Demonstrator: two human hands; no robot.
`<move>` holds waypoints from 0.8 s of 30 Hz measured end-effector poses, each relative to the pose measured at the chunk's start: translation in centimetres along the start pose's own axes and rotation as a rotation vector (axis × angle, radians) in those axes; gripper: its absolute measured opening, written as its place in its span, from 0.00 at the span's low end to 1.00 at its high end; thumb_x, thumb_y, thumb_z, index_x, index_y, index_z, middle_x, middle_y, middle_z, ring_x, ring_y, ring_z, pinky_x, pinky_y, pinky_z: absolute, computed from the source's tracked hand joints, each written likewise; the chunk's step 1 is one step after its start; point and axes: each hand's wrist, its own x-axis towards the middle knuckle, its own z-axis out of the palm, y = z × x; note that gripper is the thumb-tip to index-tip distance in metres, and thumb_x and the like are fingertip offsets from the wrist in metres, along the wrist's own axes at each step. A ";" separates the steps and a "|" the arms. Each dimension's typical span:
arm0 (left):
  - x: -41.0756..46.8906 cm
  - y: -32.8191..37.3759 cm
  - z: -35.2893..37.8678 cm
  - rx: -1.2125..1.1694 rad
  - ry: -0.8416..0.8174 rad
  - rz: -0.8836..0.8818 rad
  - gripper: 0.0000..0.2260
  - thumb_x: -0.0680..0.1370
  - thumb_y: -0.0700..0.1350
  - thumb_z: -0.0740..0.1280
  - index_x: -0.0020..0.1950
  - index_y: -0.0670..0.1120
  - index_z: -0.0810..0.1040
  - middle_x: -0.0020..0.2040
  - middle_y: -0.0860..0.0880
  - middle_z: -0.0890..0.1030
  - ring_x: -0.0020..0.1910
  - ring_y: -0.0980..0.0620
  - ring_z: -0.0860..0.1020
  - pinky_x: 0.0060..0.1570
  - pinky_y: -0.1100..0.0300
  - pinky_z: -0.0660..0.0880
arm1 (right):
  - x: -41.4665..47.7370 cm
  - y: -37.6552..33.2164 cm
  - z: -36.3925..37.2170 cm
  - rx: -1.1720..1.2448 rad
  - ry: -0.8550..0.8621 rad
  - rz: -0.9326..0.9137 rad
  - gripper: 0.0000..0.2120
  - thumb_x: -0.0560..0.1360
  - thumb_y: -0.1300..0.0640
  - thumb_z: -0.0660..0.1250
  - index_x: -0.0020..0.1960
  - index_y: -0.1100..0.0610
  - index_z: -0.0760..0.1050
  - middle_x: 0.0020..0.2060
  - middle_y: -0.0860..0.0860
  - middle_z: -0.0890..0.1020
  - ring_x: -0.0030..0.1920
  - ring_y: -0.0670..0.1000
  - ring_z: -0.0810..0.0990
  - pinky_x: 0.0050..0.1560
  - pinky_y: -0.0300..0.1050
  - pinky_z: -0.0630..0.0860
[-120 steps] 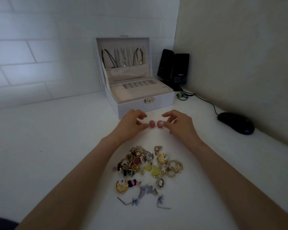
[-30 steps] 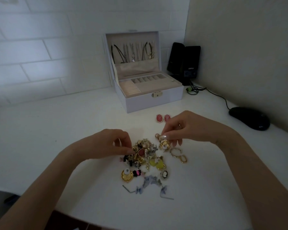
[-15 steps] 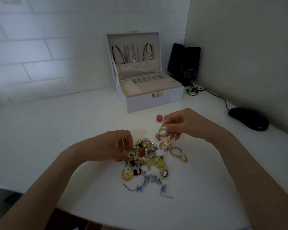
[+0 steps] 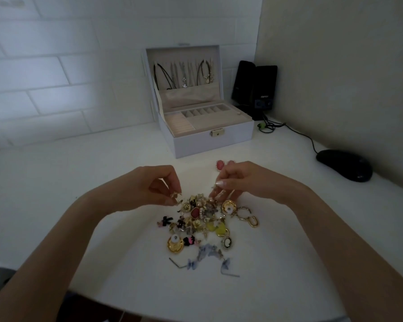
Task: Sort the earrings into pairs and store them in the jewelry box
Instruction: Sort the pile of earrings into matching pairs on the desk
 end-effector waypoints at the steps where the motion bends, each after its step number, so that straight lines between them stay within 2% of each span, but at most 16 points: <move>1: 0.1 0.0 0.0 -0.002 -0.001 0.001 0.09 0.71 0.37 0.72 0.44 0.51 0.77 0.44 0.48 0.83 0.46 0.52 0.82 0.52 0.55 0.78 | 0.0 0.0 0.0 0.018 0.000 -0.008 0.07 0.77 0.60 0.63 0.50 0.63 0.76 0.46 0.53 0.85 0.44 0.51 0.84 0.48 0.44 0.80; 5: 0.4 0.3 0.4 0.017 0.035 0.035 0.06 0.71 0.39 0.72 0.46 0.48 0.79 0.44 0.50 0.83 0.46 0.52 0.82 0.52 0.53 0.79 | 0.0 -0.4 0.0 0.076 0.094 -0.074 0.03 0.76 0.60 0.66 0.47 0.60 0.76 0.45 0.54 0.85 0.44 0.52 0.84 0.45 0.44 0.80; 9: 0.7 0.8 0.5 -0.035 0.104 0.086 0.07 0.73 0.37 0.68 0.49 0.44 0.79 0.47 0.51 0.82 0.47 0.52 0.81 0.51 0.56 0.79 | -0.1 -0.8 0.6 0.174 0.133 -0.121 0.02 0.72 0.64 0.69 0.43 0.64 0.77 0.45 0.60 0.84 0.38 0.53 0.83 0.38 0.42 0.80; 12: 1.1 1.3 0.6 -0.033 0.167 0.132 0.08 0.74 0.35 0.66 0.51 0.44 0.80 0.47 0.52 0.82 0.48 0.54 0.81 0.51 0.58 0.78 | 0.1 -0.8 0.7 0.212 0.184 -0.137 0.04 0.70 0.66 0.71 0.39 0.65 0.76 0.47 0.60 0.83 0.37 0.52 0.83 0.37 0.42 0.80; 15: 1.5 2.0 0.7 -0.041 0.206 0.141 0.10 0.75 0.33 0.65 0.51 0.46 0.80 0.47 0.53 0.82 0.48 0.55 0.80 0.52 0.61 0.77 | 0.0 -0.8 0.5 0.219 0.204 -0.126 0.05 0.70 0.67 0.71 0.42 0.66 0.75 0.40 0.61 0.83 0.37 0.53 0.83 0.38 0.44 0.81; 17: 1.8 2.4 0.8 -0.039 0.221 0.147 0.11 0.75 0.33 0.65 0.51 0.46 0.80 0.47 0.53 0.83 0.48 0.56 0.80 0.53 0.62 0.77 | -0.1 -0.9 0.3 0.245 0.187 -0.113 0.06 0.70 0.67 0.70 0.44 0.65 0.74 0.42 0.63 0.83 0.36 0.55 0.84 0.37 0.45 0.81; 21: 2.5 3.0 1.0 -0.051 0.249 0.165 0.10 0.75 0.33 0.66 0.51 0.44 0.80 0.47 0.50 0.83 0.46 0.56 0.81 0.50 0.65 0.77 | -0.2 -0.9 0.4 0.251 0.115 -0.096 0.15 0.72 0.67 0.69 0.58 0.60 0.74 0.46 0.60 0.84 0.38 0.55 0.83 0.37 0.43 0.79; 24: 3.6 3.2 1.8 -0.045 0.264 0.153 0.08 0.74 0.33 0.66 0.49 0.44 0.79 0.45 0.51 0.83 0.44 0.58 0.81 0.46 0.68 0.77 | 0.1 -0.4 -0.3 0.172 0.253 -0.086 0.12 0.72 0.67 0.68 0.54 0.59 0.80 0.46 0.55 0.84 0.40 0.49 0.82 0.37 0.40 0.78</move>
